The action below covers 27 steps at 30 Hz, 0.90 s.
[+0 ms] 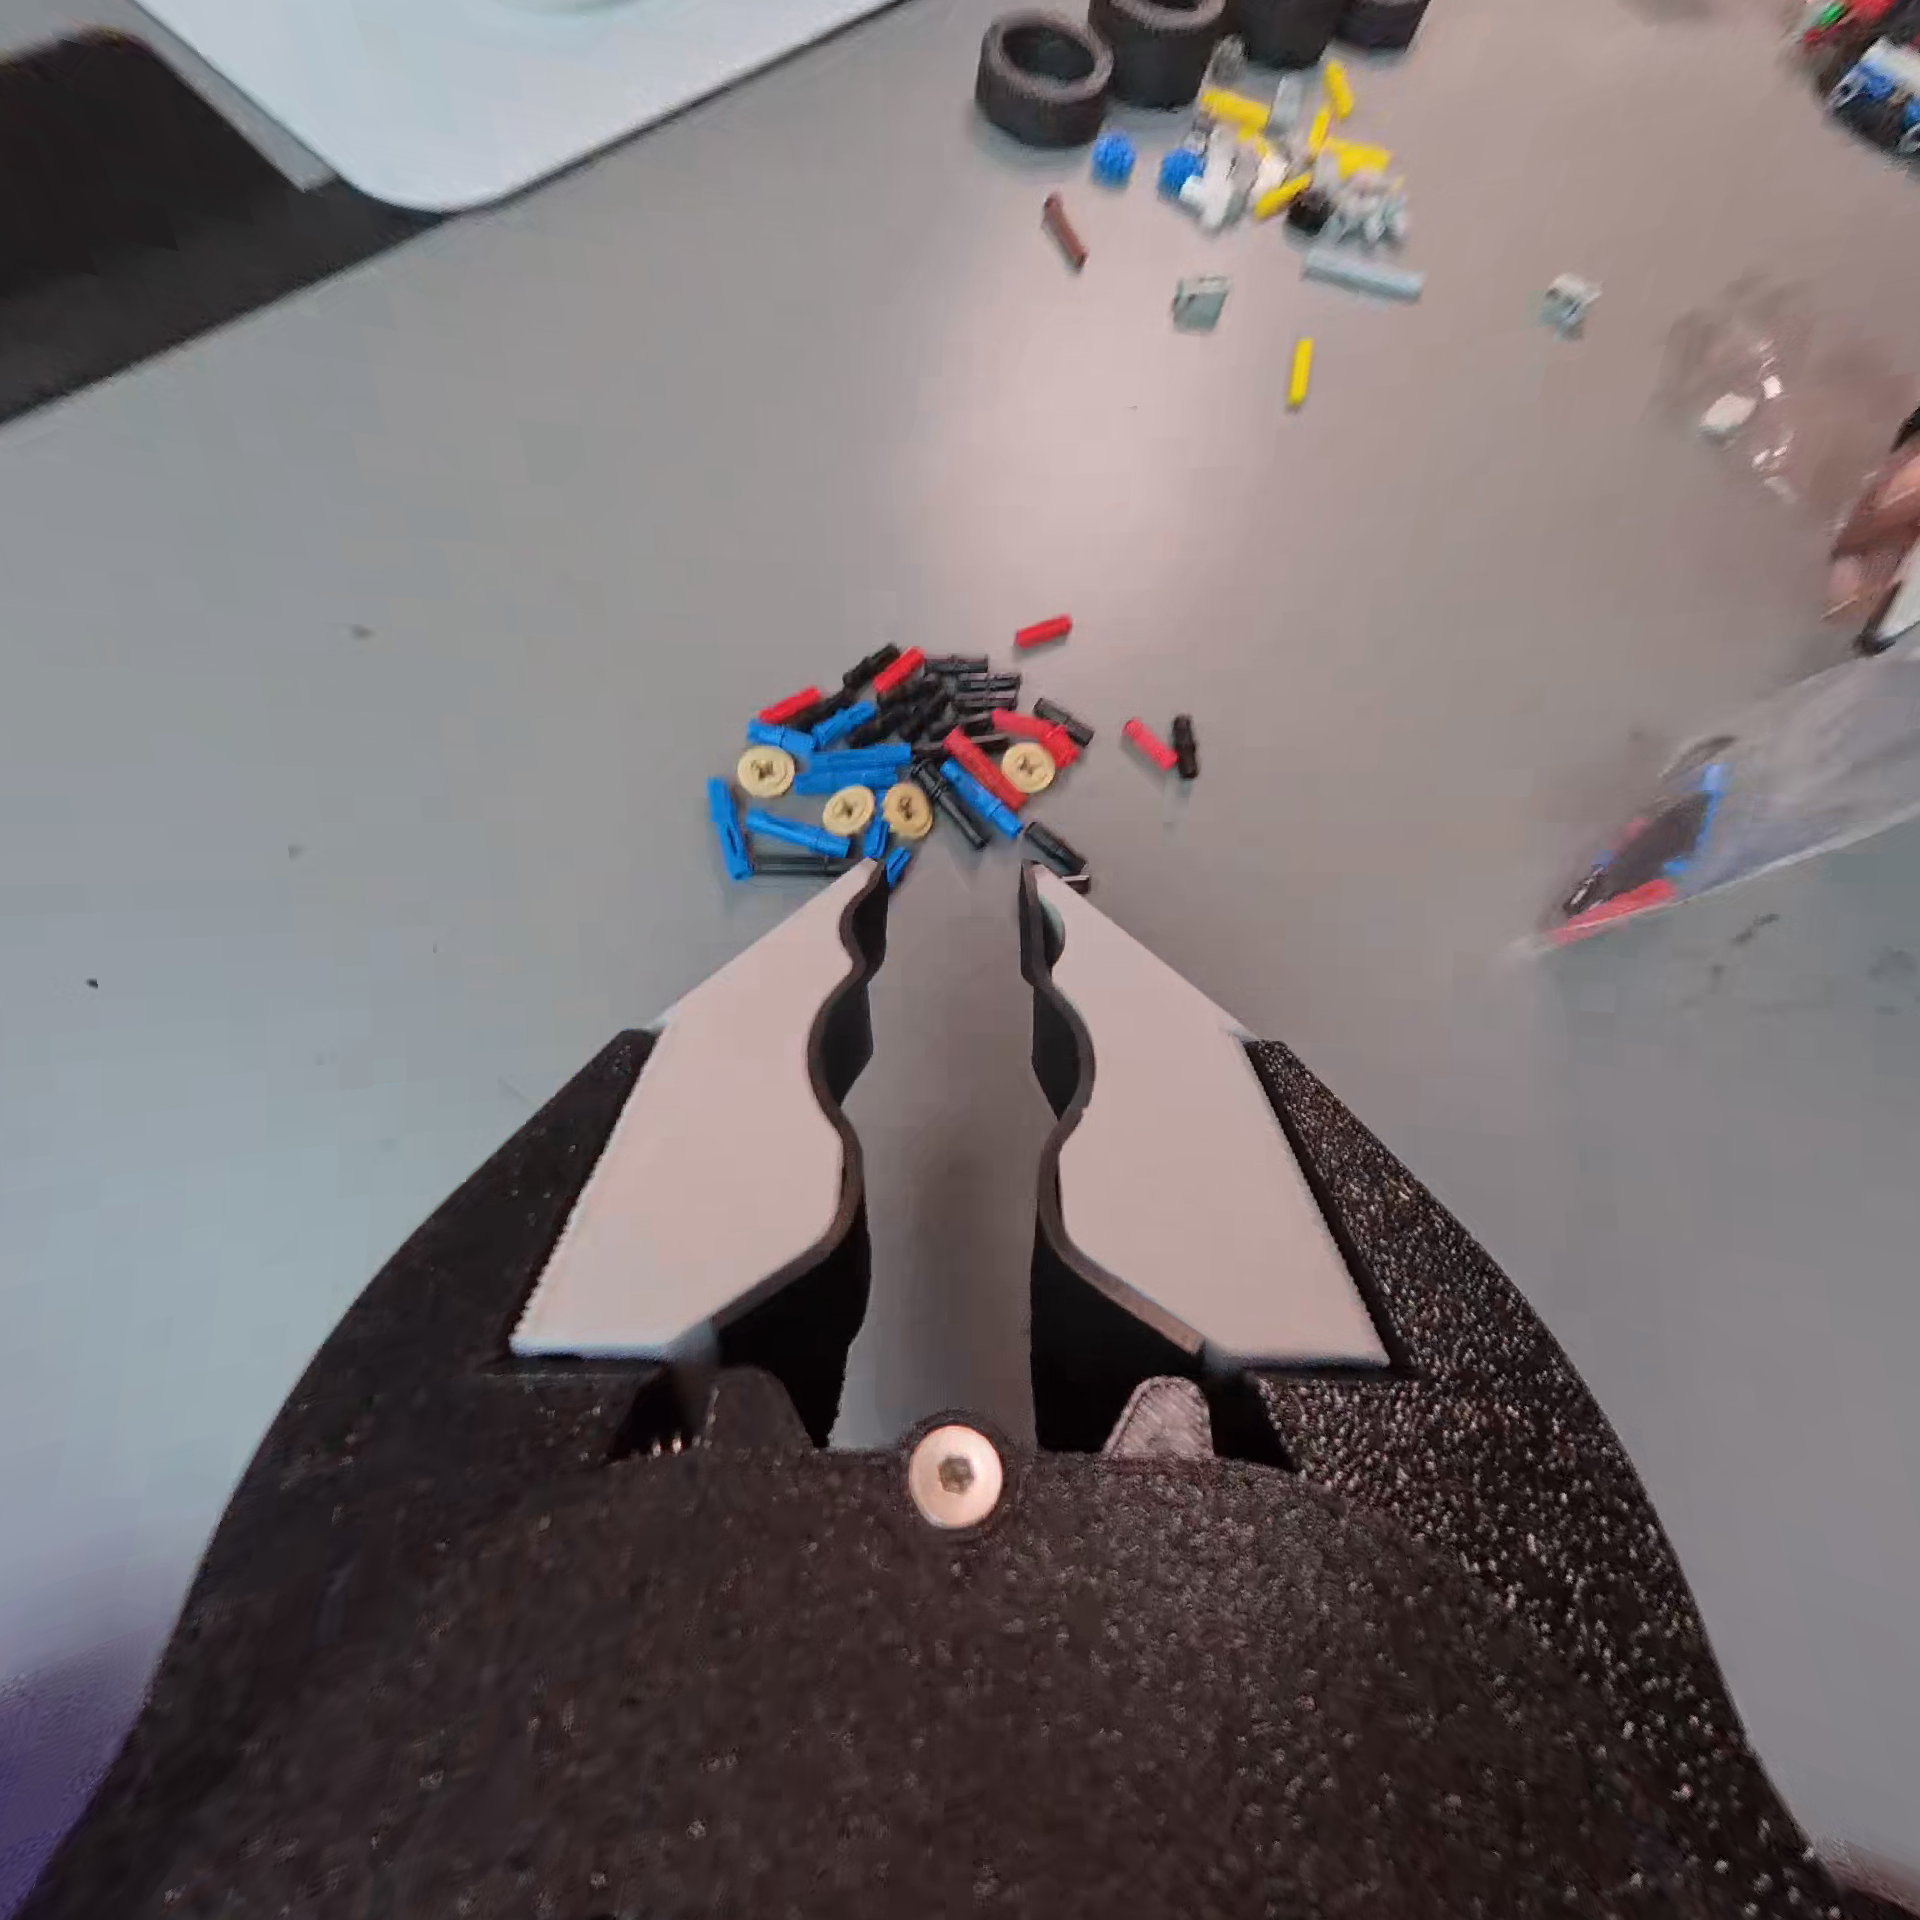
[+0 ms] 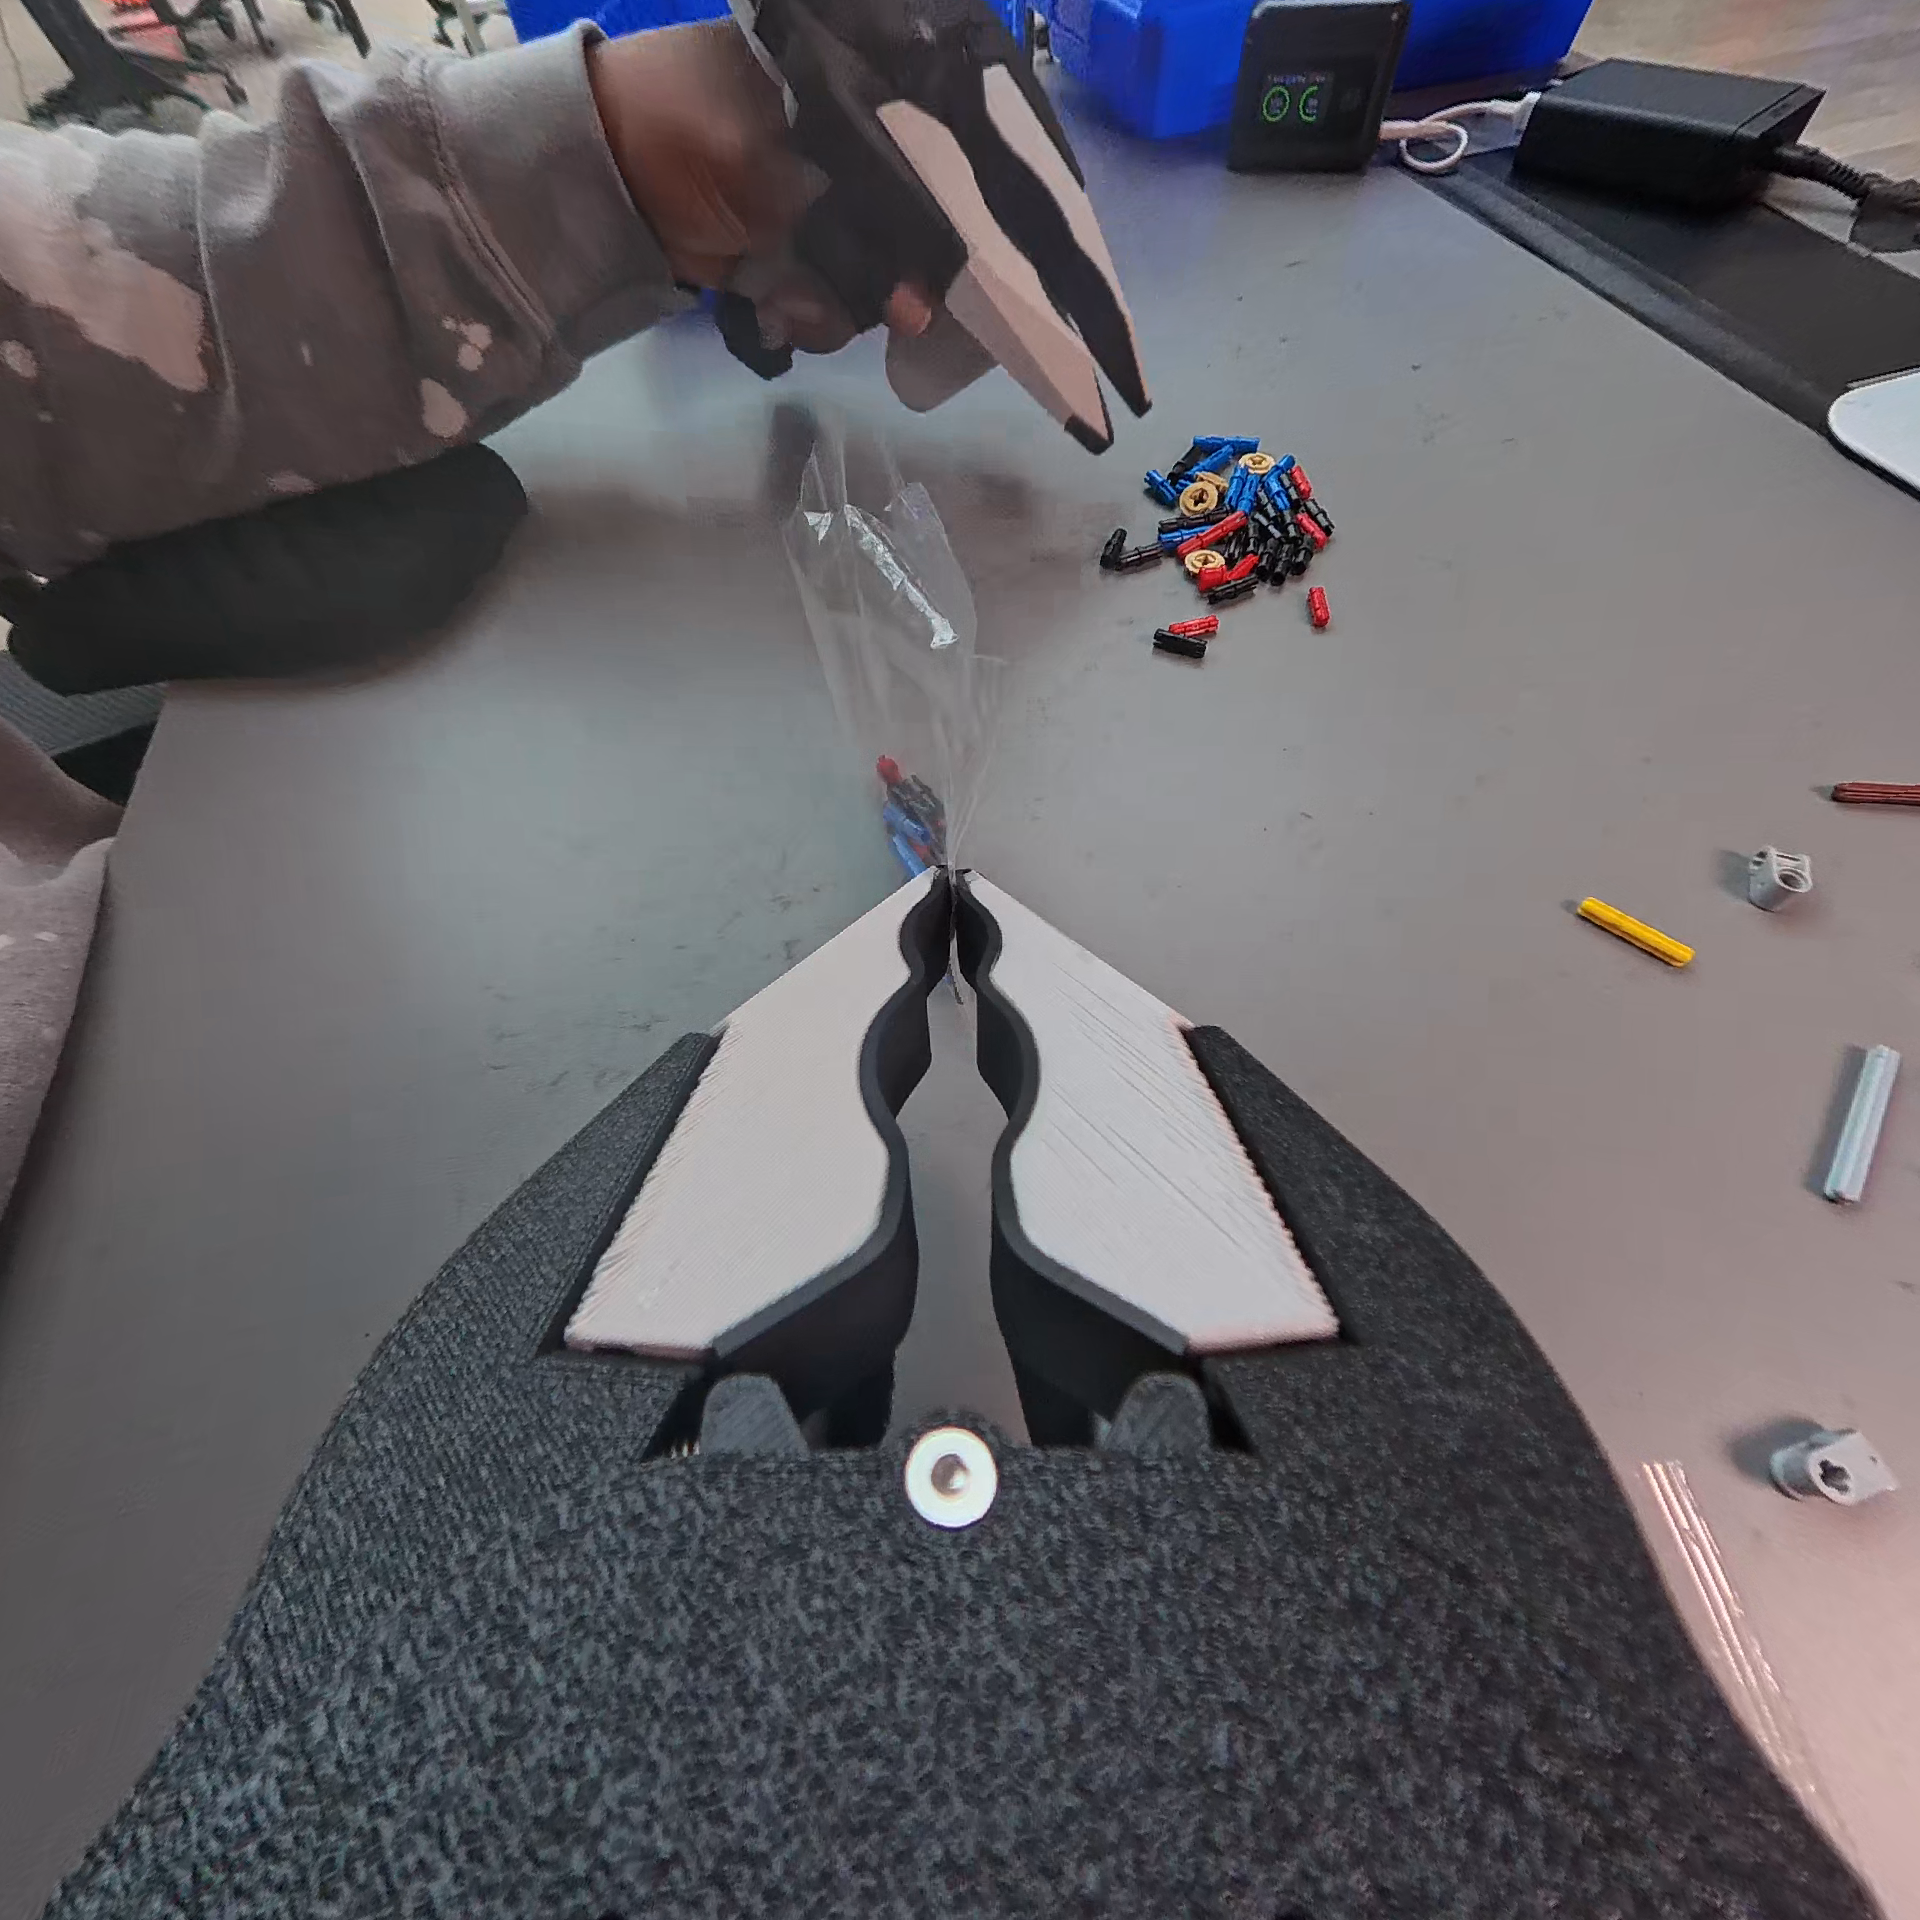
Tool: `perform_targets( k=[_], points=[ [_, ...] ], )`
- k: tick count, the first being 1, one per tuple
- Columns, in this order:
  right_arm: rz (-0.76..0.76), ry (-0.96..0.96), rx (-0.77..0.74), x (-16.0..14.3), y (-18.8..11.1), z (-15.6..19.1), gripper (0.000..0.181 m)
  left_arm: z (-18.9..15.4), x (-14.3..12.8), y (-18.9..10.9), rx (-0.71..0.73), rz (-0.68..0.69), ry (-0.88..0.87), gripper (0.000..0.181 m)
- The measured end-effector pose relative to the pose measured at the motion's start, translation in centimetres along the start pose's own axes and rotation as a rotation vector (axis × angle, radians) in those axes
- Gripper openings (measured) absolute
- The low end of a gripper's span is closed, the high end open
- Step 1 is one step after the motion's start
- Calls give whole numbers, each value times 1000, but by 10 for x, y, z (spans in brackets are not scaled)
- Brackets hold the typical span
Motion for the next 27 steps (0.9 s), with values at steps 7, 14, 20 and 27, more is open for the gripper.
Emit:
perform_targets(
  k=[7,14,20,27],
  points=[
    [0,1,5,0,0,0,0,5,-6,21,27,84,131,24],
    [2,1,12,0,0,0,0,12,-7,25,-2,65,127,5],
    [3,-1,8,0,0,0,0,-33,34,-8,-217,-194,209,5],
    [2,1,6,0,1,0,0,-123,73,-13,-409,-251,425,5]
  ],
)
Point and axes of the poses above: each gripper's, where its closed fingertips meet, y out along the fingers, x out of its top, z = x × y across the jaws, the point moved 9 cm from there along -y, back along the fingers, and after that the axes turned 8 degrees about y, right-handed, at the moved point
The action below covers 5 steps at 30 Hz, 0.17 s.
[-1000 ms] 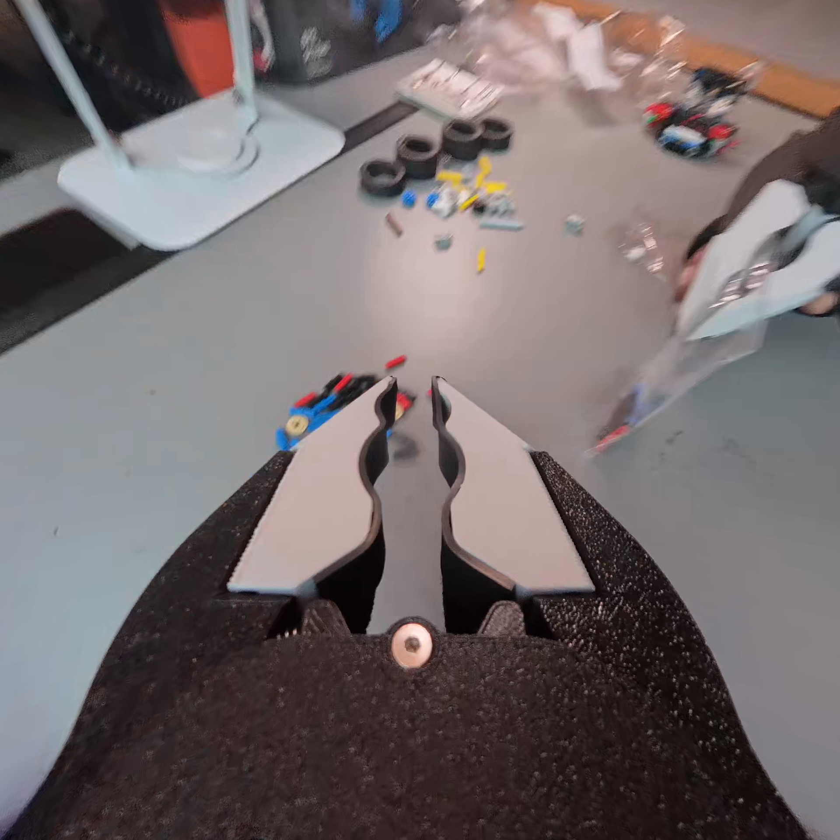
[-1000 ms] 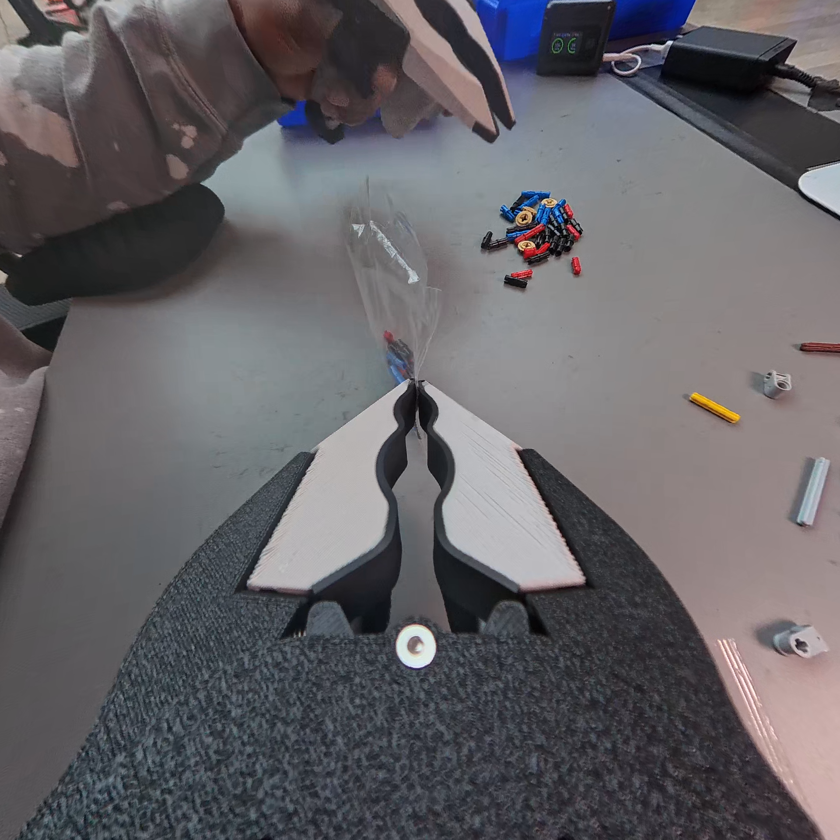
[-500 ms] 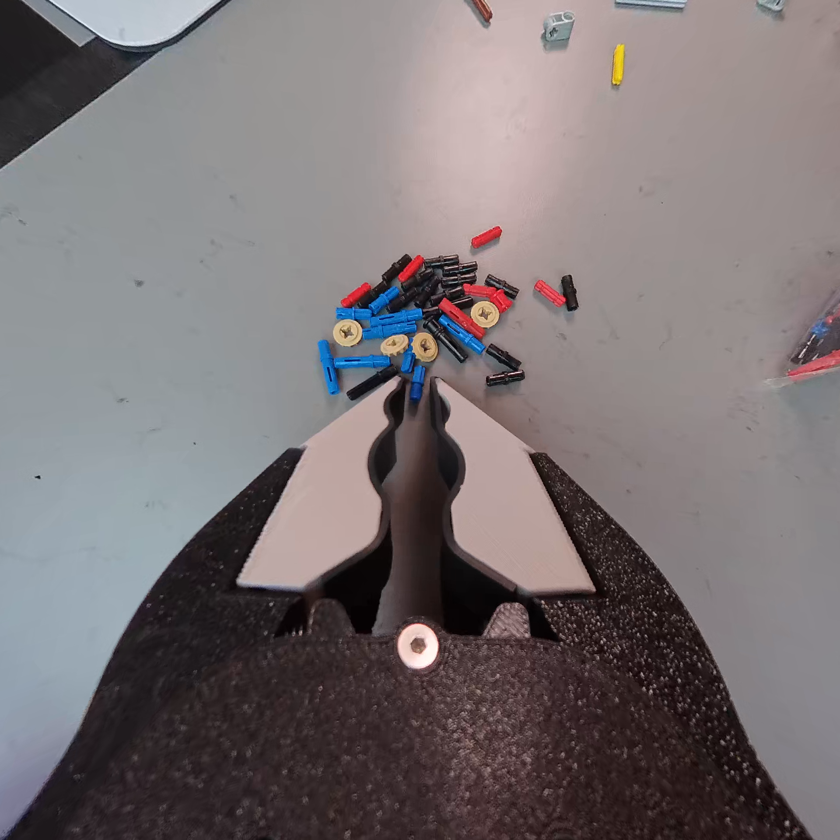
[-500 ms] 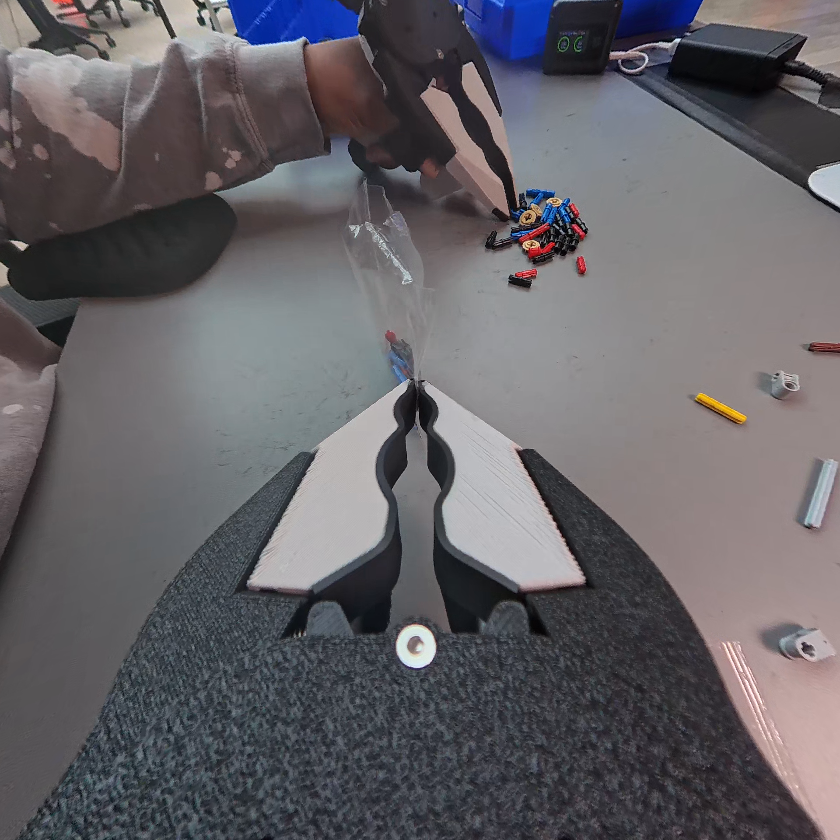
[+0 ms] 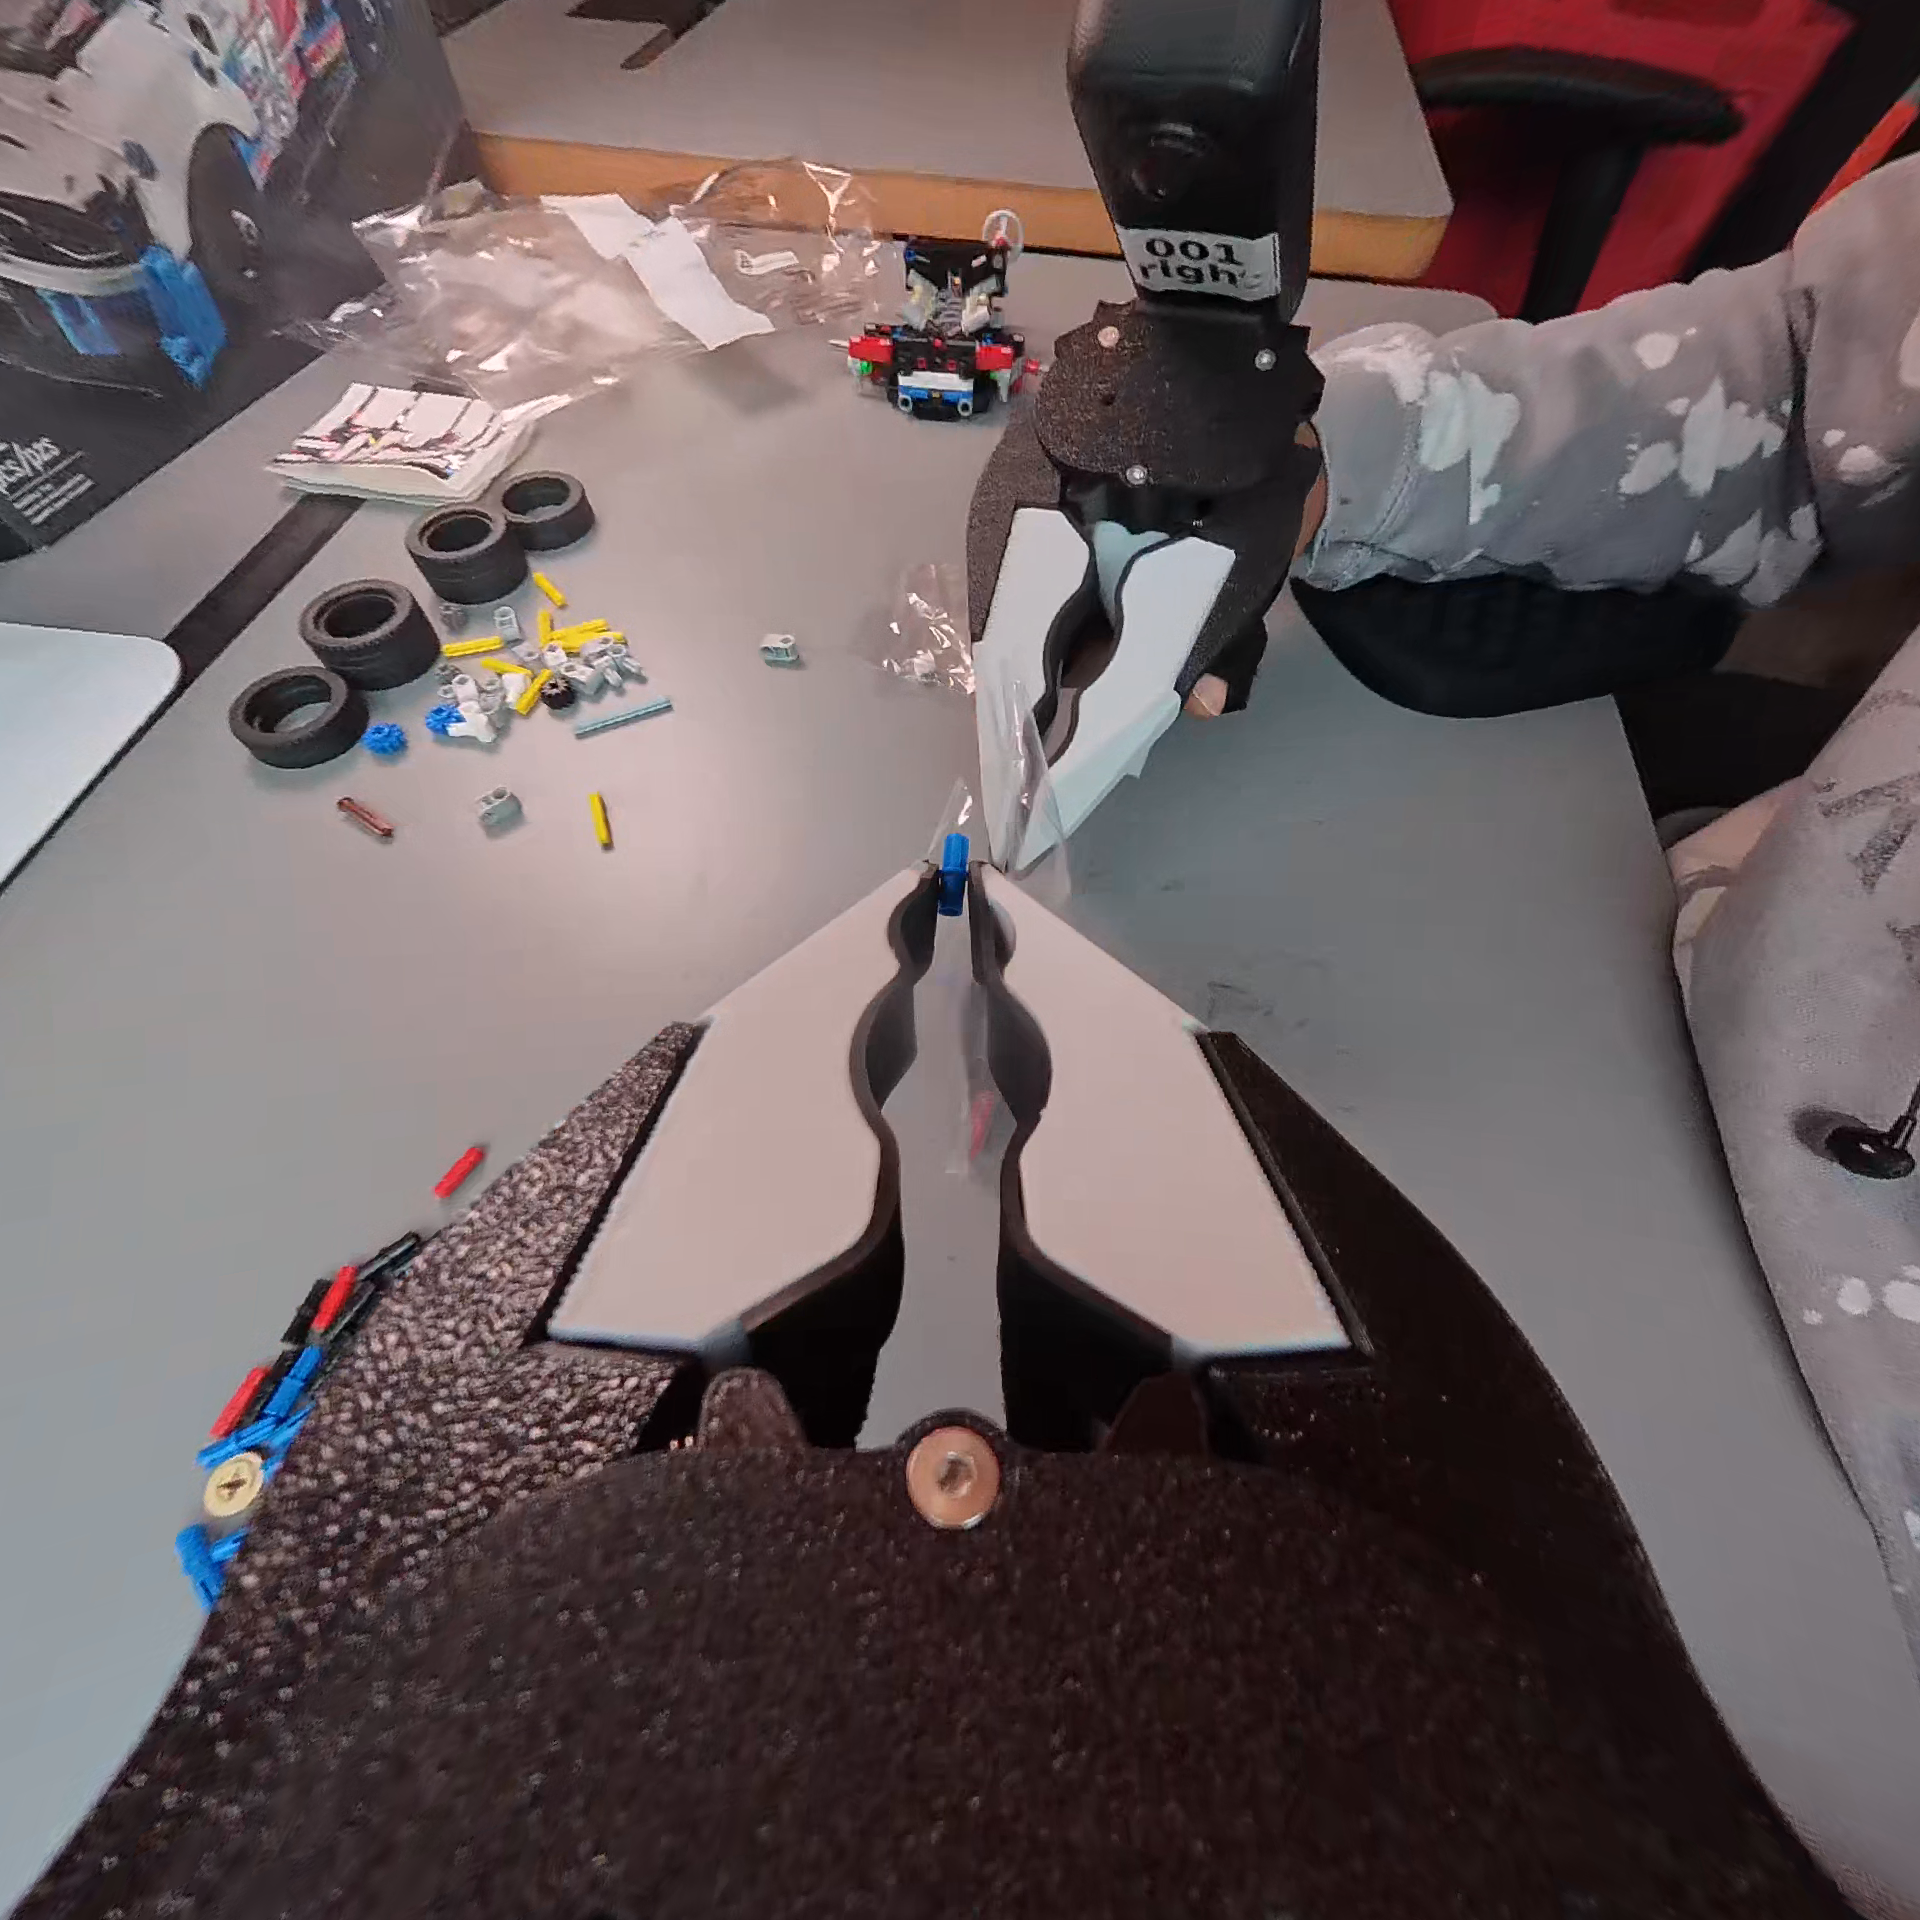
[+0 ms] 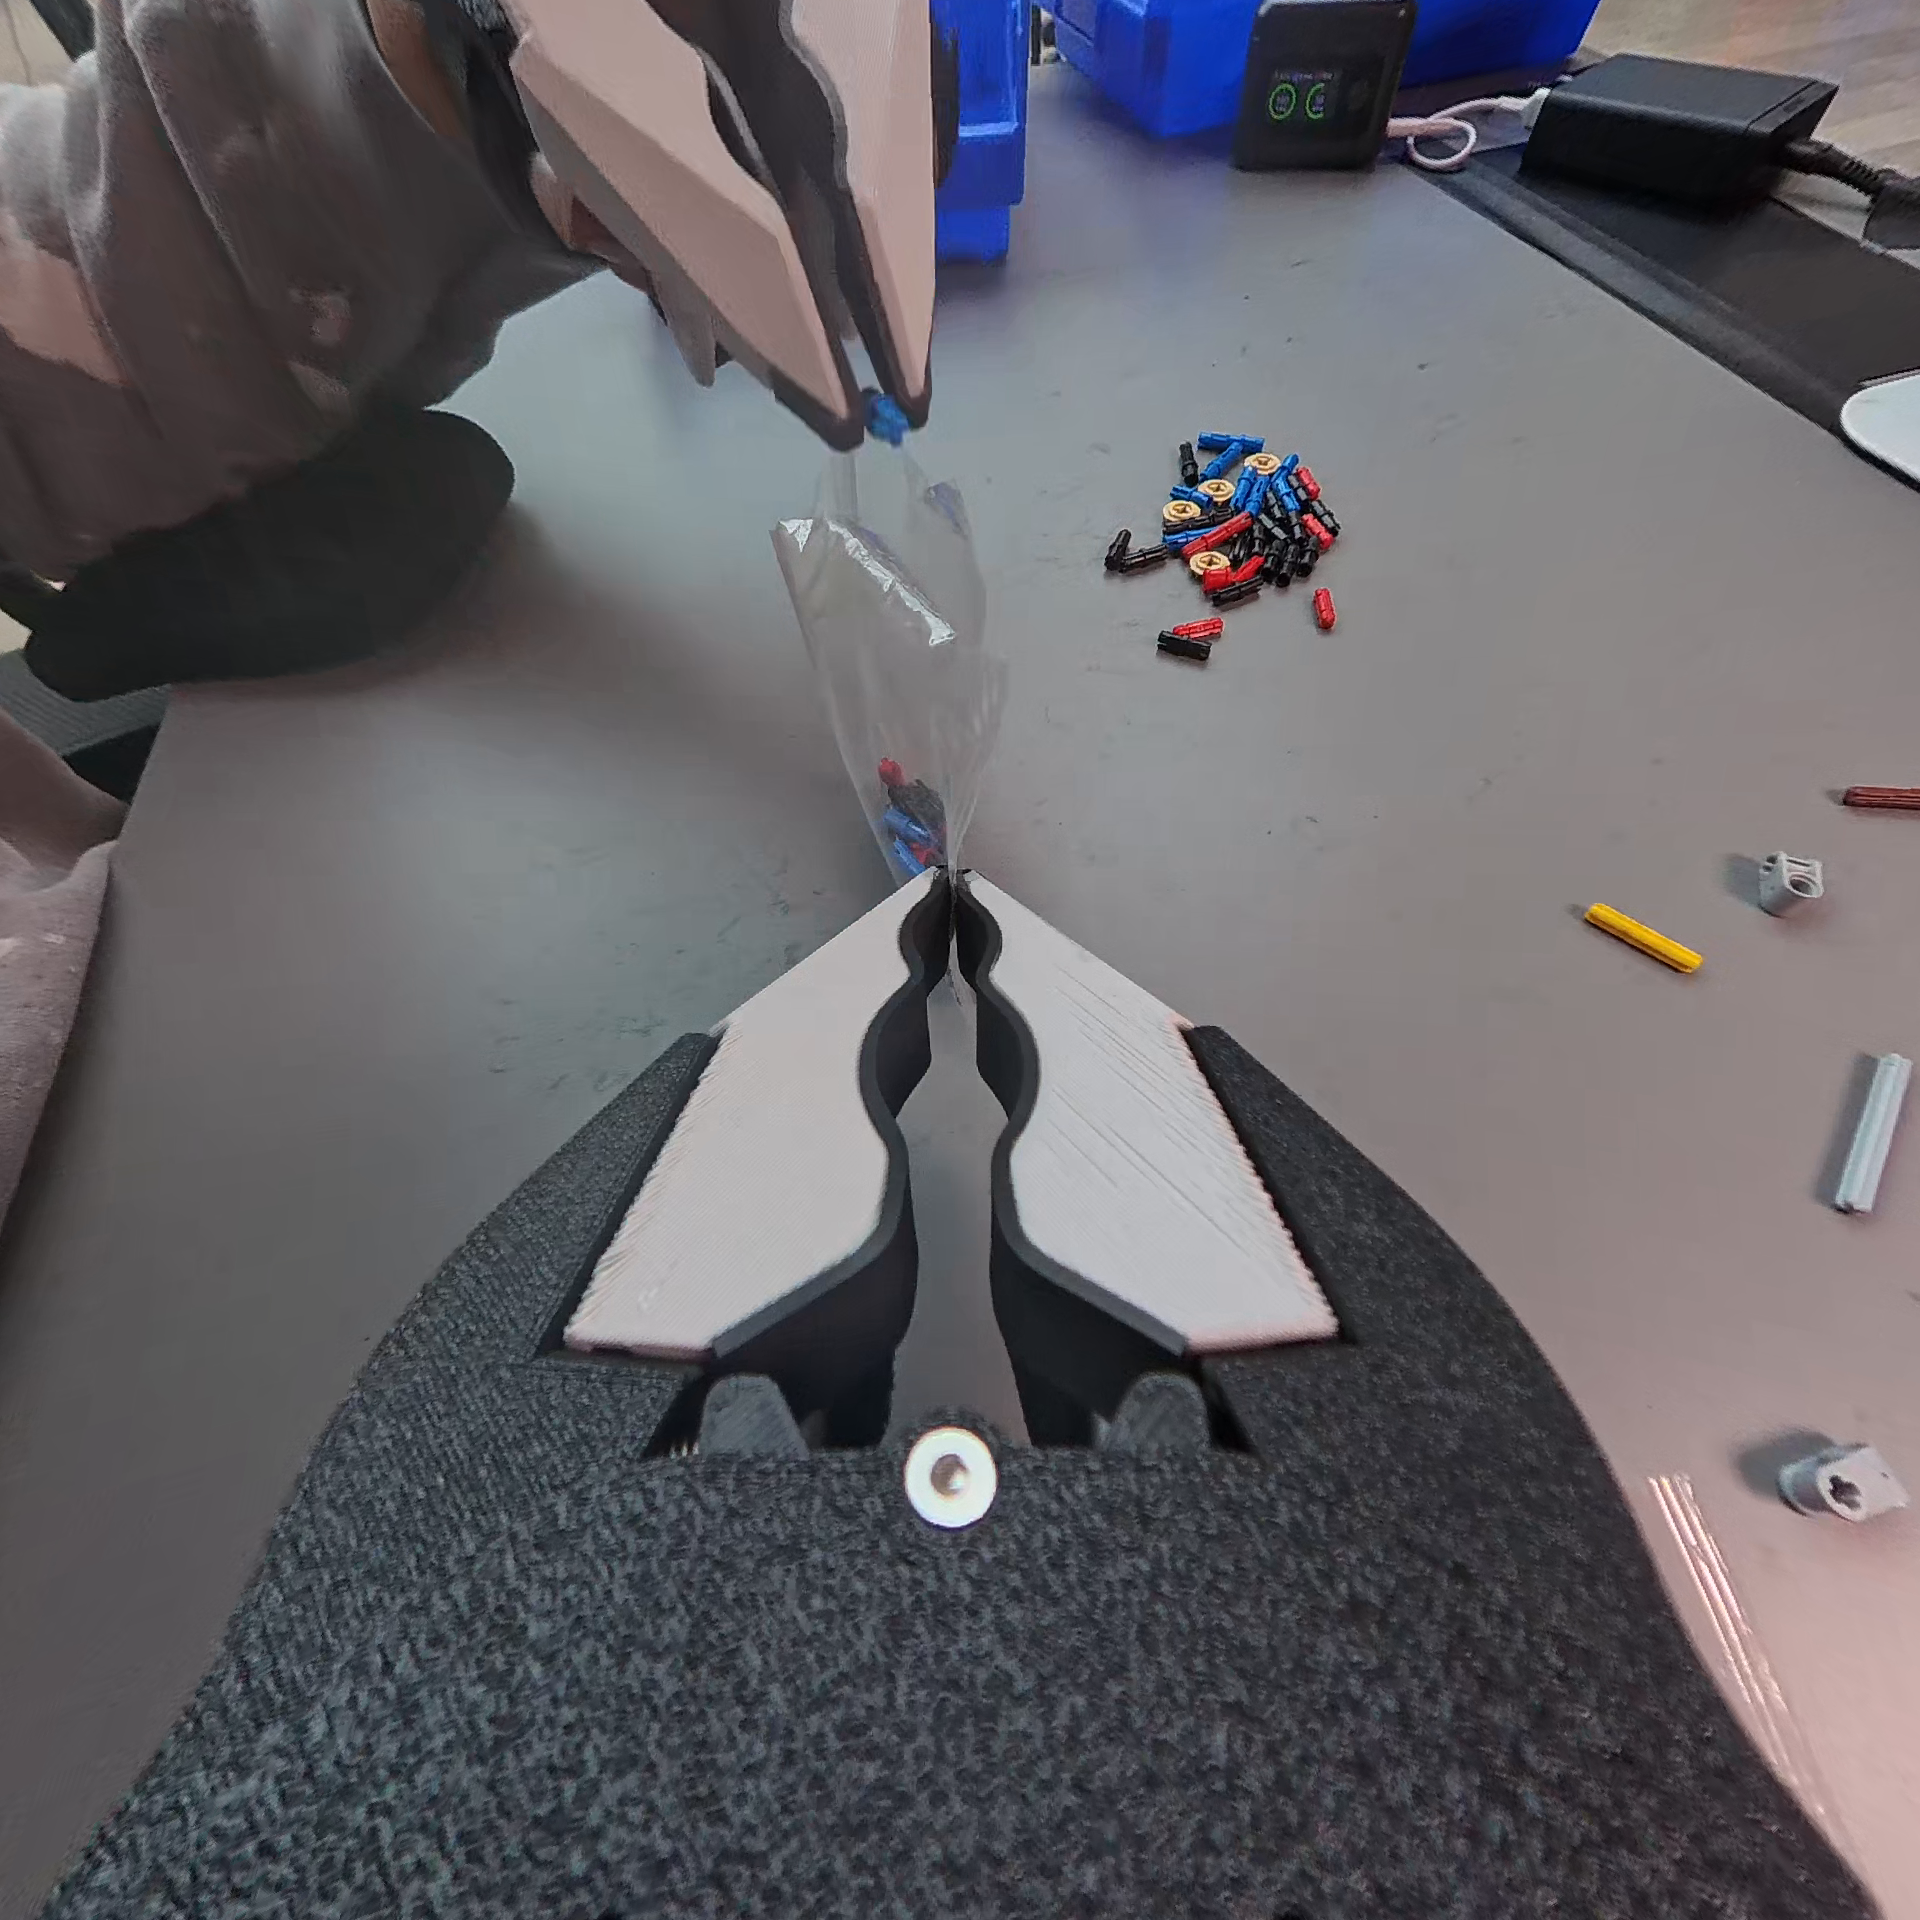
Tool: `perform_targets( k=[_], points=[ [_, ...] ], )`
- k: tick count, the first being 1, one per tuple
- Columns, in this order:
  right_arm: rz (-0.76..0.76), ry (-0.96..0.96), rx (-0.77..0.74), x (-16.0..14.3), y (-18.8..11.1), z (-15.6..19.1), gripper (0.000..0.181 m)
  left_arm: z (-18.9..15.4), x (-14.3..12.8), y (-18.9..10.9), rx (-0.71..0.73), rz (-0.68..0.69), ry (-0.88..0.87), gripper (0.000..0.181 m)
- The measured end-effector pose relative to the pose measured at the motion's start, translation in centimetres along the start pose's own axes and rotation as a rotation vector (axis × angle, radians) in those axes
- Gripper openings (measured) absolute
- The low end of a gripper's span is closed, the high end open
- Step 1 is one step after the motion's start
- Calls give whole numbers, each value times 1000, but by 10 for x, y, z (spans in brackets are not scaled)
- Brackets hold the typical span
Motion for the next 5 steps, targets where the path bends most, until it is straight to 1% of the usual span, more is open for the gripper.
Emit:
perform_targets(
  k=[2,3,5],
  points=[
    [0,-1,0,0,0,0,0,-2,-3,8,1,34,10,8],
    [1,-1,0,0,0,0,0,-3,-4,8,-4,28,8,12],
    [0,1,1,0,0,0,0,4,-5,1,25,-5,-22,17]
  ],
)
Point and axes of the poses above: each gripper's, where its closed fingertips meet, y out along the fingers, x out of its top, z = x × y across the jaws, the point moved 9 cm from there along -y, back along the fingers, and after that the axes turned 8 degrees about y, right-handed, at the moved point
